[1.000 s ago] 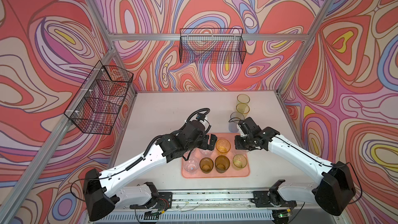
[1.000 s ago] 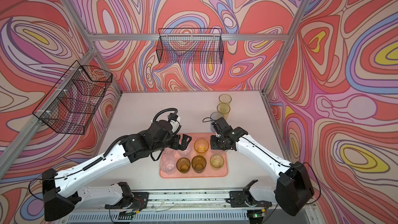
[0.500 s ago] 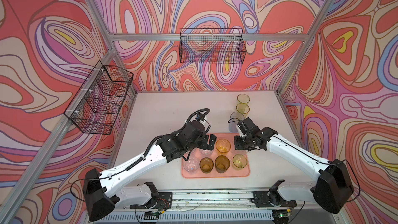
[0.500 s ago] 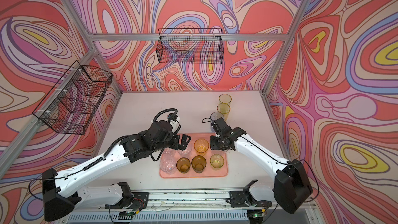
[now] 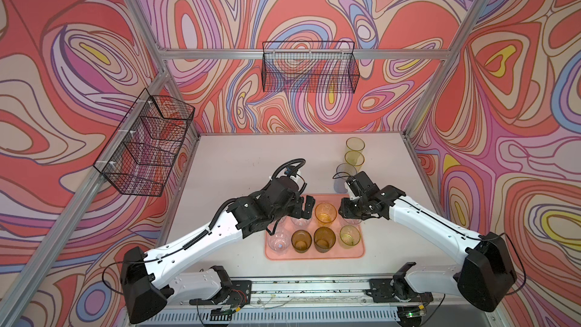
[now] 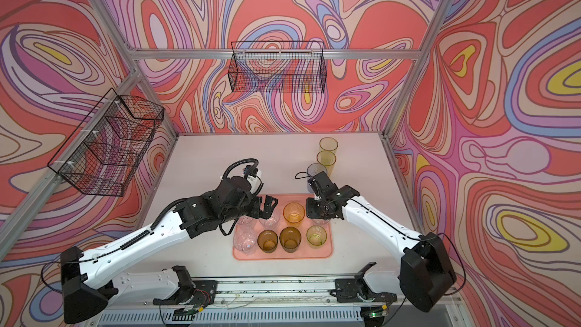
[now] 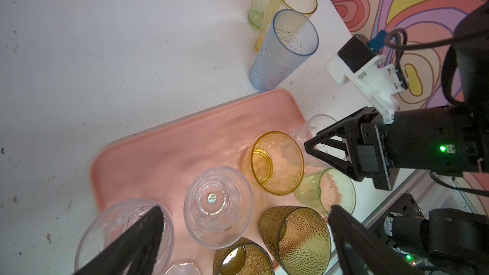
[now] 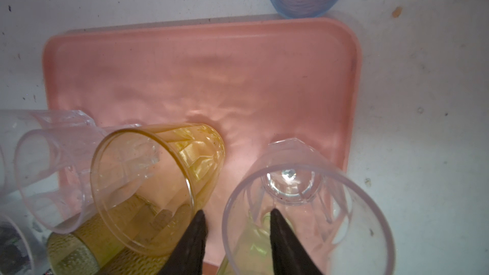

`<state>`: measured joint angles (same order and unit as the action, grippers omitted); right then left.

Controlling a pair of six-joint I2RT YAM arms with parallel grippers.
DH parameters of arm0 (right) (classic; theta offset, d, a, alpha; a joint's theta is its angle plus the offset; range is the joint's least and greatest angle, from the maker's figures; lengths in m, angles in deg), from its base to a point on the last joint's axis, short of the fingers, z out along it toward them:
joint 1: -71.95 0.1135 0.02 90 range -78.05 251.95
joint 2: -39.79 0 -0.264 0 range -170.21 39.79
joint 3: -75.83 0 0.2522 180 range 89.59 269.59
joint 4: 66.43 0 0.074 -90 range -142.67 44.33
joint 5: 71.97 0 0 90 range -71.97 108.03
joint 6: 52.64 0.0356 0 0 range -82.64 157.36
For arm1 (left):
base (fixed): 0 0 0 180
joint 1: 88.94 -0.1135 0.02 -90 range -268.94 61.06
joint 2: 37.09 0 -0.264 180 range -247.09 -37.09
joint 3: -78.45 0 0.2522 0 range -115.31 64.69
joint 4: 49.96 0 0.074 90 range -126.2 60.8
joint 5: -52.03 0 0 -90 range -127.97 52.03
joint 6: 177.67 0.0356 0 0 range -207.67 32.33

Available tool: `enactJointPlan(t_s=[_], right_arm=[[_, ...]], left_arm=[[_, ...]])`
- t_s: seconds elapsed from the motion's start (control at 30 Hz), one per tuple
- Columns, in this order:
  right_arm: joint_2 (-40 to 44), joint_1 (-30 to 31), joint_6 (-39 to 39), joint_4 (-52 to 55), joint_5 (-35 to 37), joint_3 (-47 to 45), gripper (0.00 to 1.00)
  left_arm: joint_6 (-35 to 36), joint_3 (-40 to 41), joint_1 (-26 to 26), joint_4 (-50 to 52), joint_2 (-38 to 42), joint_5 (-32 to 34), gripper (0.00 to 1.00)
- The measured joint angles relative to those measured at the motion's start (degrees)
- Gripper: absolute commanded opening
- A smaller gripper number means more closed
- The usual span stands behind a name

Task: Place the glasses into the tray
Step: Place the glass on the tray.

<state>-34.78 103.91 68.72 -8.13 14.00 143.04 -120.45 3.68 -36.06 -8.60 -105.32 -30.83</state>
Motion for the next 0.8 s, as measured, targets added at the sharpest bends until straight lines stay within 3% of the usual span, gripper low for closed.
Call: enactJointPlan(t_s=[0.1, 0.33, 0.8], right_arm=[[0.9, 0.0, 0.1, 0.5, 0.2, 0.6, 0.67], [3.4, 0.0, 0.9, 2.0, 1.3, 3.4, 0.83], [7.0, 0.0, 3.5, 4.8, 3.1, 8.3, 0.86]], left_arm=[[0.0, 0.0, 0.0, 0.0, 0.0, 0.1, 1.00], [0.0, 0.2, 0.0, 0.0, 0.5, 1.0, 1.00], [0.0, 0.7, 0.0, -0.3, 1.6, 2.5, 1.00]])
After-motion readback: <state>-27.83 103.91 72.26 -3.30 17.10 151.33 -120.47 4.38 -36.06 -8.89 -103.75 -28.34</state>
